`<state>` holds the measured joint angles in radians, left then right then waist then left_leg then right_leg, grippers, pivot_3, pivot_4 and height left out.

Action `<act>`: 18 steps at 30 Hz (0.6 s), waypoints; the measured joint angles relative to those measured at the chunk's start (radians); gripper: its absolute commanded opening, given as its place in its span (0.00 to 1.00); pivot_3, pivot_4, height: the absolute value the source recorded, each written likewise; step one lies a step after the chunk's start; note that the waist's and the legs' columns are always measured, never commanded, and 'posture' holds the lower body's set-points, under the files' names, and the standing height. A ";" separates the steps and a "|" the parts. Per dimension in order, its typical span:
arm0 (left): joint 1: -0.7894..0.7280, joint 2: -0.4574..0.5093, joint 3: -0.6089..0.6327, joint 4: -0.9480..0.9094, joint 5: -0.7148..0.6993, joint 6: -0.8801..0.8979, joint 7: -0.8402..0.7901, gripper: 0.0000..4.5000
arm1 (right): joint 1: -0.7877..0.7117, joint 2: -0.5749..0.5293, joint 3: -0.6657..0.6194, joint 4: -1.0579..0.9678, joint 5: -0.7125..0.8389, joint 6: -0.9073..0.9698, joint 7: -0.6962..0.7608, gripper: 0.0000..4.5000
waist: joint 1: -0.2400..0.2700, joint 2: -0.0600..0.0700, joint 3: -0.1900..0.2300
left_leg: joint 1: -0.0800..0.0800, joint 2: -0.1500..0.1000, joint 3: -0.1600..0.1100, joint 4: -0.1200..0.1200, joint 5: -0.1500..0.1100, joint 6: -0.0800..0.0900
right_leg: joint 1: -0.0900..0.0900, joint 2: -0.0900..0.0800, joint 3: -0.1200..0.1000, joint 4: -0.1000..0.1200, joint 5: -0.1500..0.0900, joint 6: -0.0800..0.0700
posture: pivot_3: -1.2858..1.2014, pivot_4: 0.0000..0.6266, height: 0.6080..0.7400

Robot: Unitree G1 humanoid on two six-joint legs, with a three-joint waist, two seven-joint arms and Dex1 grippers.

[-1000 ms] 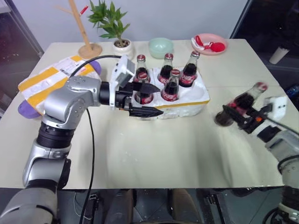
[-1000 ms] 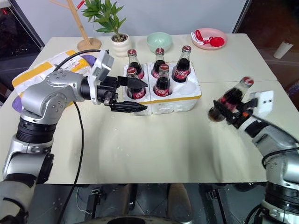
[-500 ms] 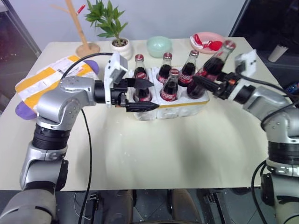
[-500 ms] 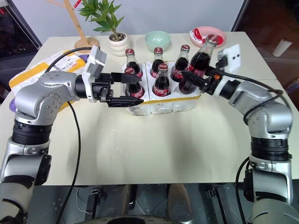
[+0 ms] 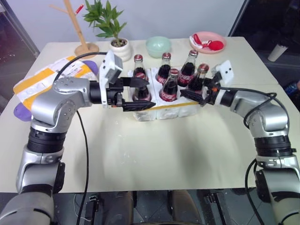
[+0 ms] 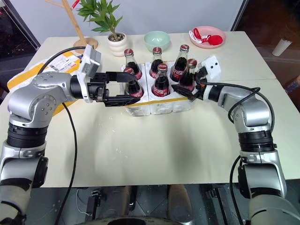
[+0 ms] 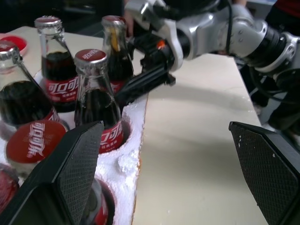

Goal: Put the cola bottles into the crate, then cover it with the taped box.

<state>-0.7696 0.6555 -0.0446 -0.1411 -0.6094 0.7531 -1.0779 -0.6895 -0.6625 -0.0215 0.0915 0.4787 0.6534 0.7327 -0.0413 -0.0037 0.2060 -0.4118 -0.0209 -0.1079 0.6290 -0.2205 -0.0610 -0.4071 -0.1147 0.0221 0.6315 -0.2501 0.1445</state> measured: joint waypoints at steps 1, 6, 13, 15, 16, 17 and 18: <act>0.020 0.016 0.004 -0.012 0.011 -0.004 0.014 1.00 | 0.009 -0.020 -0.011 -0.031 0.016 0.022 0.011 0.99 | 0.000 0.000 0.000 | 0.000 0.000 0.000 0.000 0.000 0.000 | 0.000 0.000 0.000 0.000 0.000 0.000 | 0.52 0.24 0.99; 0.144 0.105 0.113 -0.117 0.033 -0.021 0.095 1.00 | 0.061 -0.179 -0.183 -0.225 0.141 0.121 0.088 0.99 | 0.003 0.000 0.000 | 0.000 0.000 0.000 -0.001 0.000 0.000 | 0.000 0.000 0.000 -0.001 0.000 0.000 | 0.52 0.24 0.99; 0.682 0.351 0.567 -0.305 0.232 -0.057 0.165 1.00 | 0.199 -0.433 -0.503 -0.248 0.290 0.211 0.288 0.99 | -0.003 -0.001 -0.001 | 0.005 0.002 0.004 -0.004 -0.001 0.001 | 0.003 0.000 0.001 -0.001 -0.003 -0.006 | 0.52 0.24 0.99; 0.867 0.363 0.631 -0.312 0.350 -0.115 0.190 1.00 | 0.223 -0.446 -0.496 -0.231 0.292 0.210 0.336 0.99 | -0.002 0.000 -0.001 | 0.004 0.002 0.005 -0.002 -0.001 0.001 | 0.003 -0.001 0.002 -0.002 -0.004 -0.007 | 0.52 0.24 0.99; 0.924 0.362 0.638 -0.291 0.404 -0.140 0.209 1.00 | 0.230 -0.454 -0.497 -0.221 0.294 0.210 0.355 0.99 | -0.002 0.000 -0.001 | 0.004 0.002 0.007 -0.001 -0.001 0.001 | 0.003 -0.002 0.002 -0.002 -0.004 -0.007 | 0.52 0.24 0.99; 0.980 0.363 0.641 -0.258 0.476 -0.191 0.242 1.00 | 0.231 -0.462 -0.497 -0.214 0.299 0.210 0.378 0.99 | 0.000 0.000 -0.001 | 0.004 0.002 0.007 -0.001 -0.001 0.001 | 0.002 -0.002 0.002 -0.002 -0.004 -0.008 | 0.52 0.24 0.99; 1.010 0.364 0.634 -0.215 0.544 -0.243 0.285 1.00 | 0.230 -0.471 -0.497 -0.214 0.311 0.210 0.398 0.99 | 0.005 0.000 -0.001 | 0.004 0.002 0.006 0.000 -0.001 0.001 | 0.002 -0.002 0.002 -0.002 -0.004 -0.008 | 0.52 0.24 0.99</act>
<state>0.2408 1.0200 0.5895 -0.3561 -0.0656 0.5099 -0.7932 -0.4598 -1.1332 -0.5185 -0.1228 0.7896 0.8636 1.1311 -0.0361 -0.0039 0.2053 -0.4077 -0.0190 -0.1015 0.6292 -0.2214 -0.0599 -0.4047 -0.1166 0.0244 0.6298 -0.2537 0.1364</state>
